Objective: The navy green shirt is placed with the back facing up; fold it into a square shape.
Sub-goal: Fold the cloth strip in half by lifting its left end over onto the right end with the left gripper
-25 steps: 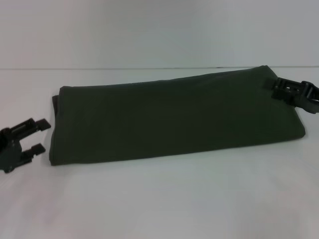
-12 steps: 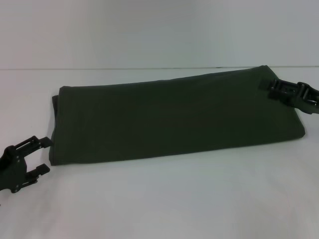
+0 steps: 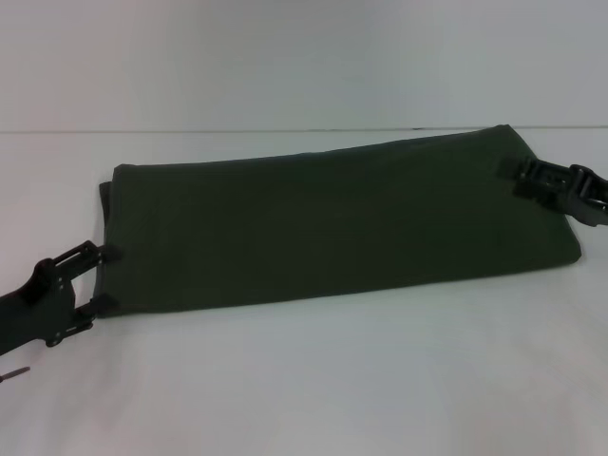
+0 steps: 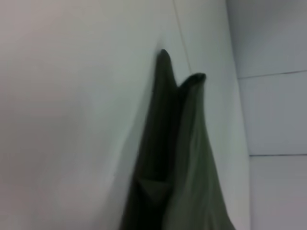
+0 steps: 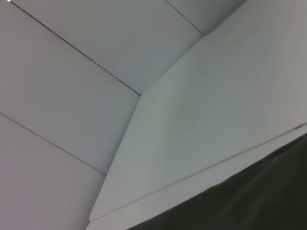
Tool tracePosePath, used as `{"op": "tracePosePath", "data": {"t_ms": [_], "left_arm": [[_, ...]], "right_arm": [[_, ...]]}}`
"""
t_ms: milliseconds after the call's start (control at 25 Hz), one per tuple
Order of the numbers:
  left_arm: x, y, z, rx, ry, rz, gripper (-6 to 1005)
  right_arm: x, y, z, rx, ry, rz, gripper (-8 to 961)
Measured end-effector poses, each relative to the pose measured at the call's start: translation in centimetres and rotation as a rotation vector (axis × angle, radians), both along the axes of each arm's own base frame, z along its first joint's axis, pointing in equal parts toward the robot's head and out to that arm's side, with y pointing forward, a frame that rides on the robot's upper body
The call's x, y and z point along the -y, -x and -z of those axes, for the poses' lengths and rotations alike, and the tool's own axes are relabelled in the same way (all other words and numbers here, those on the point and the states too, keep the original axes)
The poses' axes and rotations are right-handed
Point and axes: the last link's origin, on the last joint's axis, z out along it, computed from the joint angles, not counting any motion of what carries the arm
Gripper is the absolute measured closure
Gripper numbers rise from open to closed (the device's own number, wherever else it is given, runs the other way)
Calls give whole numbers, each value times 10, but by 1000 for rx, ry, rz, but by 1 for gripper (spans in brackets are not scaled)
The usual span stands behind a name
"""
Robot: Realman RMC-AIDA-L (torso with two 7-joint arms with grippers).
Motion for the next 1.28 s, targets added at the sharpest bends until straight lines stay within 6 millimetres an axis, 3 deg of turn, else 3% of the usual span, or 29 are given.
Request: {"op": "tracePosePath", "data": {"t_ms": [280, 600, 1280], "left_arm": [[3, 7, 2, -19, 11, -29, 156], [17, 8, -18, 43, 57, -32, 155], [13, 12, -3, 76, 74, -122, 155]], "right_arm": [[0, -1, -1, -5, -3, 7, 273], [2, -4, -2, -6, -6, 14, 272], [4, -9, -4, -10, -16, 28, 271]]}}
